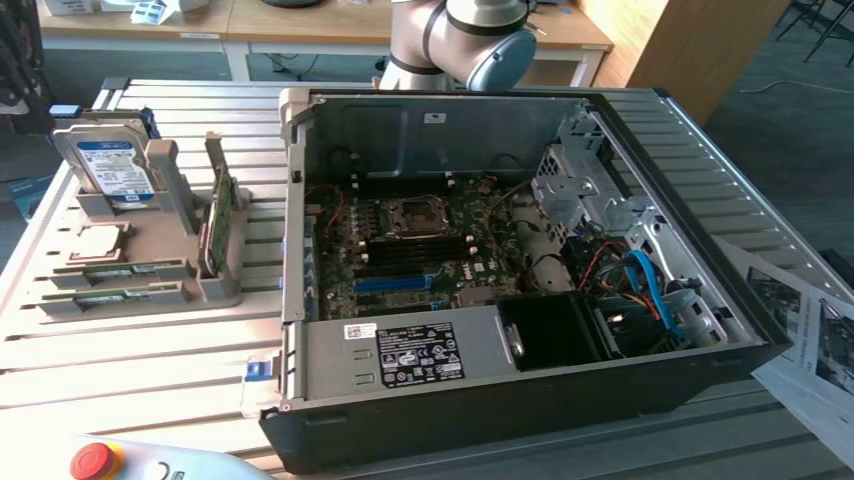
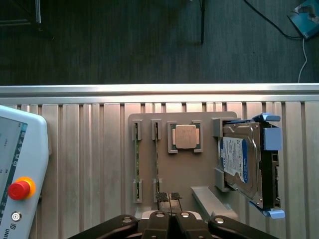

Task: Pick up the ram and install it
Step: 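Pick up the ram and move it above insertion slot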

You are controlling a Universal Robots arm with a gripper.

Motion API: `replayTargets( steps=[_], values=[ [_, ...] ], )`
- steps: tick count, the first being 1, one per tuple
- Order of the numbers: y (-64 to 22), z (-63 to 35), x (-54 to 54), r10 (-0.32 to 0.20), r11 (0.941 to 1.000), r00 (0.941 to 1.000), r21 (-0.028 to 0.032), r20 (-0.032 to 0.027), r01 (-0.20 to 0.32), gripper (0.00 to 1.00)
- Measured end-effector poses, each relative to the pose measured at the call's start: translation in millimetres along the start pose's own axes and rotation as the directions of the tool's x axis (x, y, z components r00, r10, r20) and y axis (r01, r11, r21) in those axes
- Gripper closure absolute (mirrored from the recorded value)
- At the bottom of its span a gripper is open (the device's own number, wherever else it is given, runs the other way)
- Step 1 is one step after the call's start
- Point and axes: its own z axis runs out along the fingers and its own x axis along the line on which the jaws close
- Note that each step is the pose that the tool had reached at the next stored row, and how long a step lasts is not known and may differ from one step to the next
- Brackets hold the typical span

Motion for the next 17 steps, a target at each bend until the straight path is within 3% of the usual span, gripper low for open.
replayTargets(
  steps=[17],
  values=[
    [-0.3, 10.0, 0.2, 0.0, 1.0, 1.0, 0.0004, -0.0035, 0.0, 0.9]
  ],
)
